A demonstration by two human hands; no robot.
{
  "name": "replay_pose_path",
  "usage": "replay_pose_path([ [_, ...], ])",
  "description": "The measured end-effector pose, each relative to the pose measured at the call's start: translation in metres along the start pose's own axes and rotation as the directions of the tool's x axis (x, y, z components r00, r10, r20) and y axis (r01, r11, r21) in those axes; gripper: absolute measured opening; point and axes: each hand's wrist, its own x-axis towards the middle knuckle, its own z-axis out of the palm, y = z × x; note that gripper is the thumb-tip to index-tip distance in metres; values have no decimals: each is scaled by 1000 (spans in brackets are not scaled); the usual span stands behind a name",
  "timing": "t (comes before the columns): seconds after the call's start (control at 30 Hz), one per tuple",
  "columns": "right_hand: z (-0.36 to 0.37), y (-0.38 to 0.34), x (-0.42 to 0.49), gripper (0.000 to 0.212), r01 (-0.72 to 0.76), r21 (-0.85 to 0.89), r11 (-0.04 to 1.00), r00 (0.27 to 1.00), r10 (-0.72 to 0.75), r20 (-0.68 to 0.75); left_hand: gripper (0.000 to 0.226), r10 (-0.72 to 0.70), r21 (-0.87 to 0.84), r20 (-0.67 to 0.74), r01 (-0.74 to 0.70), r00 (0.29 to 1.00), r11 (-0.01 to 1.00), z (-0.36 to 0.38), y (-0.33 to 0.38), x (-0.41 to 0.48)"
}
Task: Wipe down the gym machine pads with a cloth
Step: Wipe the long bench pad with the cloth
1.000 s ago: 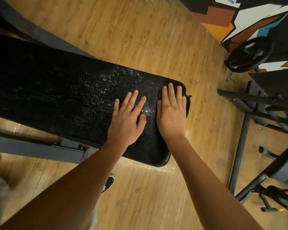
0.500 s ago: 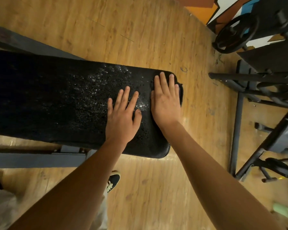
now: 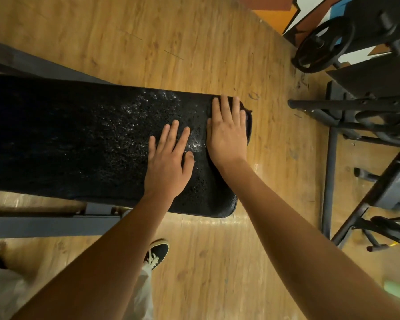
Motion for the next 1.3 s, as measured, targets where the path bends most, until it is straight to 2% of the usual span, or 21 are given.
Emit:
replay_pose_path([
  [0.13,6,-1,-47,53,29,-31,999,1000,-29,12,56,22,2,-19,-22,1000,1000,-1,-2,-2],
  [0.4,3,-10,31,52,-4,-53,999,1000,5,20,57,28,11,-1,-28,1000,1000,-1,-3,0],
  [0.53,5,-7,-9,54,-12,8,1000,1000,12,-17,56,40,9,-16,-40,999,999,-1,-4,-1],
  [0.67,8,-5,-56,54,4,-24,1000,1000,-3,21,55,52,5,-37,-52,998,999,-2,-5,-2],
  [0.97,6,-9,13,53,-27,-31,999,1000,27,1,56,32,1,4,-32,999,999,-1,-6,-1],
  [1.13,11,-6,-40,53,10,-8,1000,1000,-10,-9,56,40,-13,-11,-40,999,999,-3,-5,-2],
  [1.3,15,-11,-89,54,-20,-65,998,1000,20,-6,55,30,-30,33,-29,999,999,-7,-6,-1],
])
